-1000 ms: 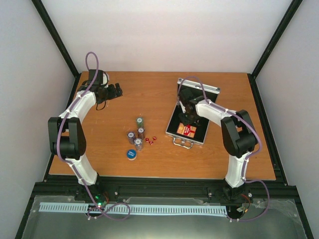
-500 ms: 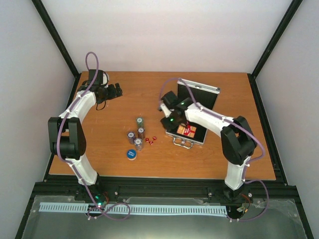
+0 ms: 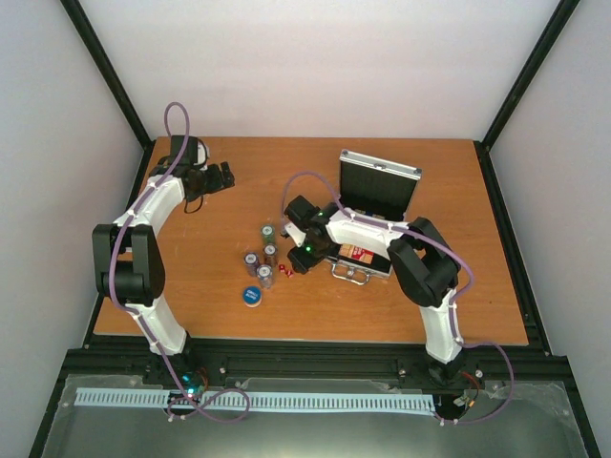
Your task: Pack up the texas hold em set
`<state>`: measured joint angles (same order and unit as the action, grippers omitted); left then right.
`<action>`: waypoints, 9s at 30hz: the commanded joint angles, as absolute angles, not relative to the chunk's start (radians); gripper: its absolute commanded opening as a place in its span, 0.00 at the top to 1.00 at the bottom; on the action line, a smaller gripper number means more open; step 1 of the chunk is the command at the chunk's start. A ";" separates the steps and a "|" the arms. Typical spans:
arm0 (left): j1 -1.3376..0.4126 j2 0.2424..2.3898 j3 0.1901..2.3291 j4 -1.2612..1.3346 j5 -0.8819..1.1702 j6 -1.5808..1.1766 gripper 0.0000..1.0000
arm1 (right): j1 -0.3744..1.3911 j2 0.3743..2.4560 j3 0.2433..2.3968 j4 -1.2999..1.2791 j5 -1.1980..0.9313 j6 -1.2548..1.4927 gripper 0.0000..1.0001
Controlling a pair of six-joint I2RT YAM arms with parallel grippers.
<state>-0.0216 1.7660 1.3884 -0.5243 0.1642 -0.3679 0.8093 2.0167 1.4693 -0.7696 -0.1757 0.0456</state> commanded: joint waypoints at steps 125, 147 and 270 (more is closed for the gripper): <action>-0.010 1.629 1.292 -0.542 0.148 -0.382 0.00 | 0.909 2.045 1.435 -0.643 -0.142 0.038 0.47; -0.011 1.634 1.298 -0.552 0.147 -0.353 0.00 | 0.910 2.009 1.457 -0.687 -0.047 0.052 0.88; -0.010 1.630 1.297 -0.564 0.153 -0.324 0.00 | 0.922 2.157 1.570 -0.695 -0.116 0.160 0.79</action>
<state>-0.0193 1.6604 1.2964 -0.5579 0.1596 -0.3431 0.9123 2.1365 1.5646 -0.6846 -0.1314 0.1574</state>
